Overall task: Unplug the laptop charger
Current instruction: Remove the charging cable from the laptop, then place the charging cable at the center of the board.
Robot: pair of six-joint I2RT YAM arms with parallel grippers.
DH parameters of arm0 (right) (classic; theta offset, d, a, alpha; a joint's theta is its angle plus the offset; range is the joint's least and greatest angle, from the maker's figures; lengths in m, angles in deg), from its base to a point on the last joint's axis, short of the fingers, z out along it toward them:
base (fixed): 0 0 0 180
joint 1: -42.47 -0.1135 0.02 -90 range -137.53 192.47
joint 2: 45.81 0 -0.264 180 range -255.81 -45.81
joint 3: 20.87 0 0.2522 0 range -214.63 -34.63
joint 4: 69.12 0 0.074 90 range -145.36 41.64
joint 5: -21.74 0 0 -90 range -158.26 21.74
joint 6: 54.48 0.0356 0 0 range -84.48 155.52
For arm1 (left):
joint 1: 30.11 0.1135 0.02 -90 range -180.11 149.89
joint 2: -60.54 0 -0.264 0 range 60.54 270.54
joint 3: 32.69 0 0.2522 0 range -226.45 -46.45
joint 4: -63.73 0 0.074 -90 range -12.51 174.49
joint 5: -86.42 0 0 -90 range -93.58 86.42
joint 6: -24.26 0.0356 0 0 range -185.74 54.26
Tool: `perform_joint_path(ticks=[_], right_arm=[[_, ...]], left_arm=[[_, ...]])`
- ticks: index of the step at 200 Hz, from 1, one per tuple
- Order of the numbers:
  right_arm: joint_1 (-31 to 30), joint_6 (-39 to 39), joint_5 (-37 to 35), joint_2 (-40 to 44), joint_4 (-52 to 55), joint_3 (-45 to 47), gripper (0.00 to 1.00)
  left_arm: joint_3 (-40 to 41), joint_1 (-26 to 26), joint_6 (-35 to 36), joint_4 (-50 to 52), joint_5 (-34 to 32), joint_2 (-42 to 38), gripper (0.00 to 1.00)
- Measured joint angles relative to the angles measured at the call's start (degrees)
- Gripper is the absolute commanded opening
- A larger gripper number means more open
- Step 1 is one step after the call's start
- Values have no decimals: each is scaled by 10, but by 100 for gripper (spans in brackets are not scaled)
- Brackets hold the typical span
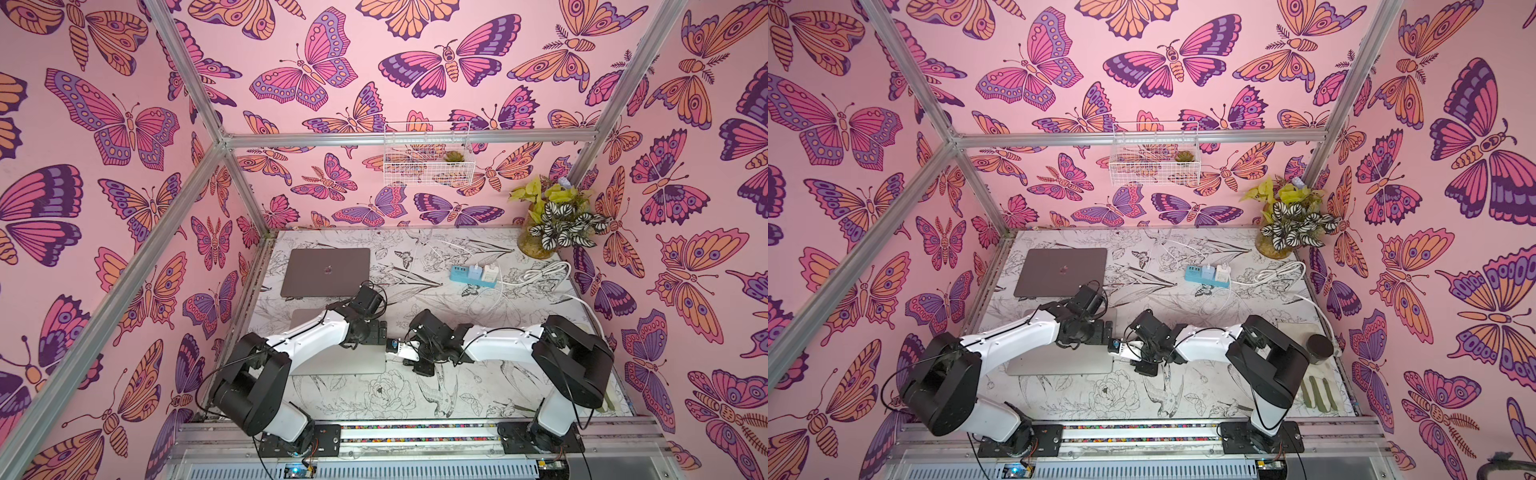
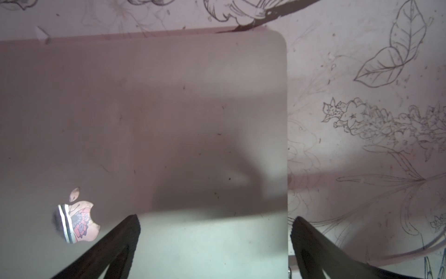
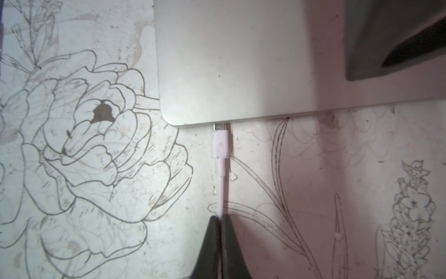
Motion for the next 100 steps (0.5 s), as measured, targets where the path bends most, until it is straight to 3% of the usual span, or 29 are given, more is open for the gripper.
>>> perform_joint_path(ticks=[43,100], right_arm=[[48,50,35,43,-74,51,0],[50,80,51,60,-121,73,0]], left_arm=[[-7,-41,-3,-6,8,24,100],[-28,-71,-33,-8,-25,53,97]])
